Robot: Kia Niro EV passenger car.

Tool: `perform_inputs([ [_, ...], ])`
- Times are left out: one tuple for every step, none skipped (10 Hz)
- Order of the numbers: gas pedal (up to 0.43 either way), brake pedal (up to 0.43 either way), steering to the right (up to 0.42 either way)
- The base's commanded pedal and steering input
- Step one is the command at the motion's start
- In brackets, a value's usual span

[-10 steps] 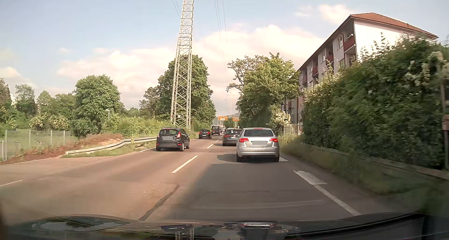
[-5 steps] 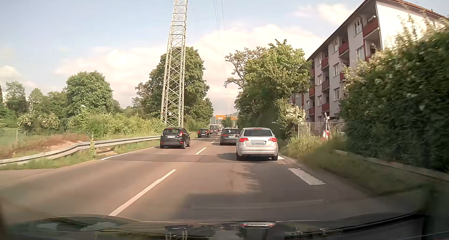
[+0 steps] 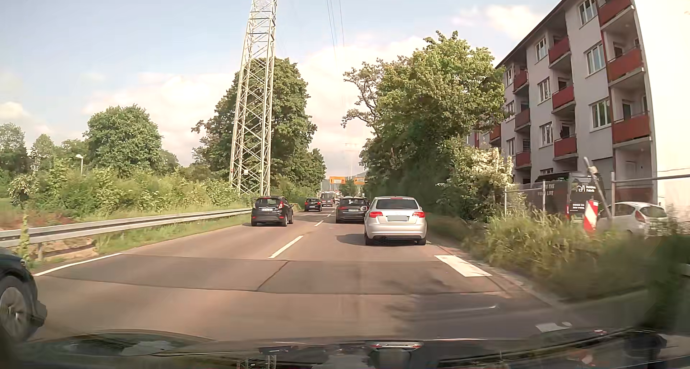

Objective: Follow the waypoints while adhering to traffic rules and regulations

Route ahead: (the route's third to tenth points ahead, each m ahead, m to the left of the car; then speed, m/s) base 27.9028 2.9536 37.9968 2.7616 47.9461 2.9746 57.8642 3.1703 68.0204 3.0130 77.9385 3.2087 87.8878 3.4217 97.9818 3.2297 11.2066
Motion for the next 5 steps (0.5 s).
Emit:
perform_inputs([
  [0.157,0.000,0.004],
  [0.157,0.000,0.004],
  [0.157,0.000,0.004],
  [0.157,0.000,0.005],
  [0.157,0.000,0.005],
])
